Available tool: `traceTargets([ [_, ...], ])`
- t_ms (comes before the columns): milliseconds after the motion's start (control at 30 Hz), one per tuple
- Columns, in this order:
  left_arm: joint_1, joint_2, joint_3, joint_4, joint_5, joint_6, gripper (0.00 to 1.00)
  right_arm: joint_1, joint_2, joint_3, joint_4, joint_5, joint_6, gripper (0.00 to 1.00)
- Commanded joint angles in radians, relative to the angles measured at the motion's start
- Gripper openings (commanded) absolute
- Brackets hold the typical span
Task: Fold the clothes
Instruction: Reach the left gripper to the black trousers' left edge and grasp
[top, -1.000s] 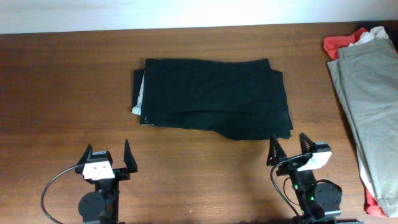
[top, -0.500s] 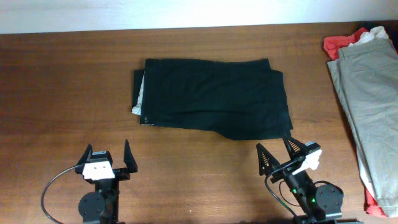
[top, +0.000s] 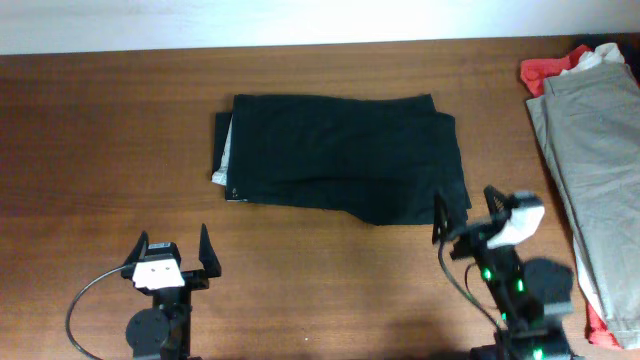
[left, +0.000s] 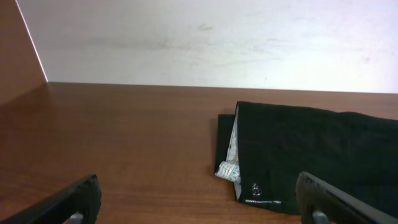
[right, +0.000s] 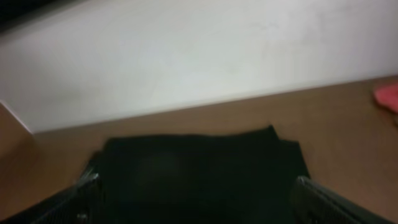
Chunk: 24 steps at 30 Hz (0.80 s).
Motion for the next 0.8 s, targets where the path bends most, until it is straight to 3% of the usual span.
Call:
traceTargets([
  [0,0.003,-0.006,-0.005,0.03,0.042,0.005,0.99,-0.005,0.28,0.188,-0.108,0.05,-0.023,0.99],
  [100,0.002,-0.006,-0.005,0.205,0.232,-0.003,0.99,-0.005,0.461,0.331,-0.142,0.023,-0.023,0.99],
  [167,0.002,-0.003,0.002,0.302,0.283,-0.006,0.99,-0.005,0.522,0.38,-0.143,0.008,-0.023,0.99],
  [267,0.002,0.06,0.074,0.319,0.285,-0.016,0.99,-0.005,0.568,0.39,-0.149,0.014,-0.023,0.99],
  [400,0.002,0.36,0.301,0.281,0.326,-0.013,0.99,-0.006,0.615,0.39,-0.19,0.014,-0.022,0.99],
  [500,0.002,0.732,0.636,0.07,0.447,0.064,0.99,-0.006,0.626,0.391,-0.203,0.022,-0.01,0.99],
  [533,0.002,0.959,0.878,-0.15,0.551,0.13,0.99,-0.006,0.626,0.392,-0.214,0.032,-0.011,0.99],
  [600,0.002,1.241,1.179,-0.399,0.681,0.134,0.99,-0.006,0.624,0.392,-0.219,0.004,-0.012,0.99],
  [700,-0.001,1.559,1.444,-0.613,0.708,0.134,0.99,-0.006,0.625,0.391,-0.243,0.002,-0.013,0.99],
  [767,-0.014,1.732,1.532,-0.693,0.577,0.08,0.99,-0.006,0.625,0.391,-0.245,0.002,-0.013,0.99],
])
